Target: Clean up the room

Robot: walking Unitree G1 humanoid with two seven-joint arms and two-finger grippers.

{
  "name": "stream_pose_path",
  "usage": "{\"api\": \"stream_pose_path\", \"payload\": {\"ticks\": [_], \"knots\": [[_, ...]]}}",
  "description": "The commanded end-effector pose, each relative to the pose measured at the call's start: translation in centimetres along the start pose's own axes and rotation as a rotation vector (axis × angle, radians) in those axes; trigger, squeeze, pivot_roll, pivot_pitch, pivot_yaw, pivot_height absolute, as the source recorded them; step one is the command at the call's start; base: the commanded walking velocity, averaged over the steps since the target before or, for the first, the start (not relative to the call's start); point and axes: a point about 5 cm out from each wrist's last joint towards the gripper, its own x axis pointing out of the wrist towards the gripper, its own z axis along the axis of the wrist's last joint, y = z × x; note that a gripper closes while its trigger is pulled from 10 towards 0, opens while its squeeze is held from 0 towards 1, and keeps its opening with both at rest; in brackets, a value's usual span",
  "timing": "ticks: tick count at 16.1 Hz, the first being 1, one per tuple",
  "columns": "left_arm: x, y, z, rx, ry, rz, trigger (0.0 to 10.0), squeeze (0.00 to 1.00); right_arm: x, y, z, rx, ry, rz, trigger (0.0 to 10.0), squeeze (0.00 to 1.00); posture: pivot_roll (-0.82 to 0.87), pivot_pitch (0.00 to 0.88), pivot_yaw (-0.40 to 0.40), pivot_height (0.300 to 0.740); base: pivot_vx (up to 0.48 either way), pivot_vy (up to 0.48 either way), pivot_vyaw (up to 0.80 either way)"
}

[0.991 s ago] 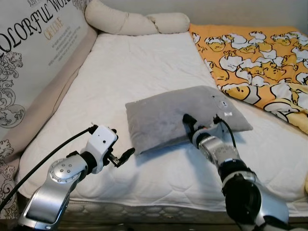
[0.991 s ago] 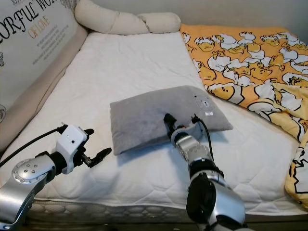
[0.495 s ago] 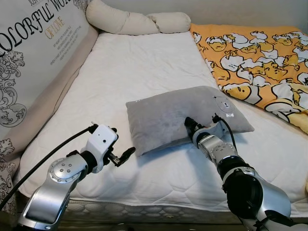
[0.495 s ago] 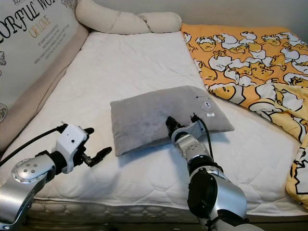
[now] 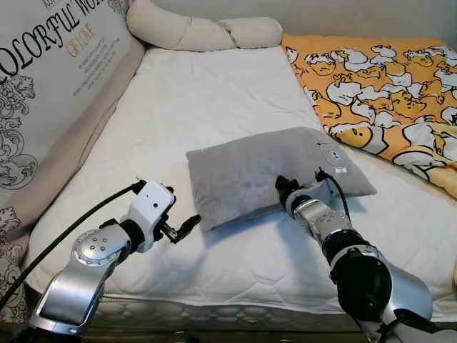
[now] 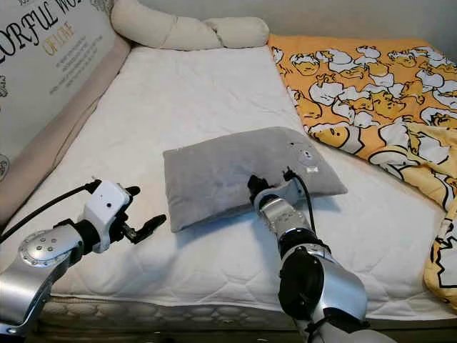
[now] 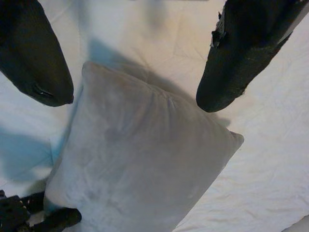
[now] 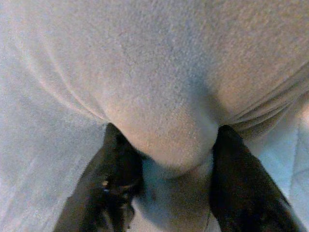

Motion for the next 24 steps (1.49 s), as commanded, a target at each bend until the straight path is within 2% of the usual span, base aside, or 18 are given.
{"api": "stream_pose_path", "payload": {"ticks": [1, 4, 5, 8, 11, 12, 13, 15, 16, 17, 18, 19, 20, 21, 22, 23, 24], "knots": [[-0.1, 0.3, -0.3, -0.010, 0.017, -0.006, 10.0, 0.00, 0.1, 0.3, -0.1, -0.004, 0.006, -0.011, 0.0, 0.00, 0.06, 0.000, 0.023, 0.740, 0.000, 0.000, 0.00], [0.0, 0.4, -0.5, -0.031, 0.025, -0.005, 10.0, 0.00, 0.0, 0.5, 0.3, -0.014, -0.008, -0.010, 0.0, 0.00, 0.05, 0.000, 0.025, 0.740, 0.000, 0.000, 0.00], [0.0, 0.4, -0.6, -0.039, 0.026, -0.003, 10.0, 0.00, 0.0, 0.6, 0.5, -0.057, -0.002, -0.011, 0.0, 0.00, 0.05, 0.000, 0.026, 0.740, 0.000, 0.000, 0.00], [0.1, 0.4, -0.8, -0.053, 0.026, 0.007, 10.0, 0.00, 0.1, 1.4, 1.0, -0.087, -0.003, 0.006, 0.0, 0.00, 0.05, 0.000, 0.016, 0.740, 0.000, 0.000, 0.00], [0.0, 0.5, -1.1, -0.050, 0.021, 0.038, 10.0, 0.00, 0.0, 2.9, 2.0, -0.117, -0.024, 0.044, 0.0, 0.00, 0.05, 0.000, 0.007, 0.740, 0.000, 0.000, 0.00], [0.0, 0.8, -1.1, -0.070, 0.010, 0.072, 10.0, 0.00, 0.0, 4.1, 2.6, -0.105, -0.040, 0.073, 0.0, 0.00, 0.05, 0.000, 0.004, 0.740, 0.000, 0.000, 0.00], [0.0, 1.1, -1.0, -0.079, -0.003, 0.095, 10.0, 0.00, -0.1, 4.7, 2.9, -0.113, -0.044, 0.087, 0.0, 0.00, 0.05, 0.000, 0.003, 0.740, 0.000, 0.000, 0.00], [0.0, 2.6, -0.4, -0.127, -0.059, 0.220, 10.0, 0.00, -0.2, 6.6, 3.3, -0.196, -0.044, 0.133, 0.0, 0.00, 0.05, 0.000, 0.003, 0.740, 0.000, 0.000, 0.00], [-0.1, 3.9, 0.0, -0.143, -0.085, 0.327, 10.0, 0.00, -0.4, 8.7, 3.7, -0.246, -0.049, 0.199, 0.0, 0.00, 0.04, 0.000, 0.008, 0.740, 0.000, 0.000, 0.00], [-0.1, 4.6, 0.1, -0.143, -0.092, 0.375, 10.0, 0.00, -0.6, 9.7, 3.8, -0.262, -0.051, 0.235, 0.0, 0.00, 0.04, 0.000, 0.008, 0.740, 0.000, 0.000, 0.00], [-0.2, 5.3, 0.3, -0.149, -0.099, 0.425, 10.0, 0.00, -0.9, 11.7, 3.9, -0.280, -0.044, 0.323, 0.0, 0.00, 0.04, 0.000, 0.014, 0.740, 0.000, 0.000, 0.00], [-0.4, 6.3, 0.6, -0.157, -0.114, 0.498, 10.0, 0.00, -1.9, 15.2, 4.1, -0.328, -0.026, 0.480, 0.0, 0.00, 0.03, 0.000, 0.017, 0.740, 0.000, 0.000, 0.00], [-0.8, 7.2, 0.6, -0.169, -0.121, 0.573, 10.0, 0.00, -2.9, 17.8, 4.2, -0.389, -0.008, 0.614, 0.0, 0.00, 0.03, 0.000, 0.023, 0.740, 0.000, 0.000, 0.00], [-1.0, 7.7, 0.5, -0.178, -0.120, 0.609, 10.0, 0.00, -3.5, 18.9, 4.3, -0.399, 0.002, 0.676, 0.0, 0.00, 0.02, 0.000, 0.025, 0.740, 0.000, 0.000, 0.00], [-1.4, 8.3, 0.2, -0.186, -0.118, 0.658, 10.0, 0.00, -4.4, 20.4, 4.8, -0.392, 0.022, 0.772, 0.0, 0.00, 0.02, 0.000, 0.027, 0.740, 0.000, 0.000, 0.00], [-1.8, 8.9, -0.1, -0.192, -0.110, 0.703, 10.0, 0.00, -5.9, 21.9, 5.8, -0.313, 0.068, 0.909, 0.0, 0.00, 0.02, 0.000, 0.028, 0.740, 0.000, 0.000, 0.00], [-2.1, 9.3, -0.3, -0.197, -0.105, 0.728, 10.0, 0.00, -7.2, 22.7, 7.2, -0.180, 0.111, 1.027, 0.0, 0.00, 0.02, 0.000, 0.028, 0.740, 0.000, 0.000, 0.00]]}}
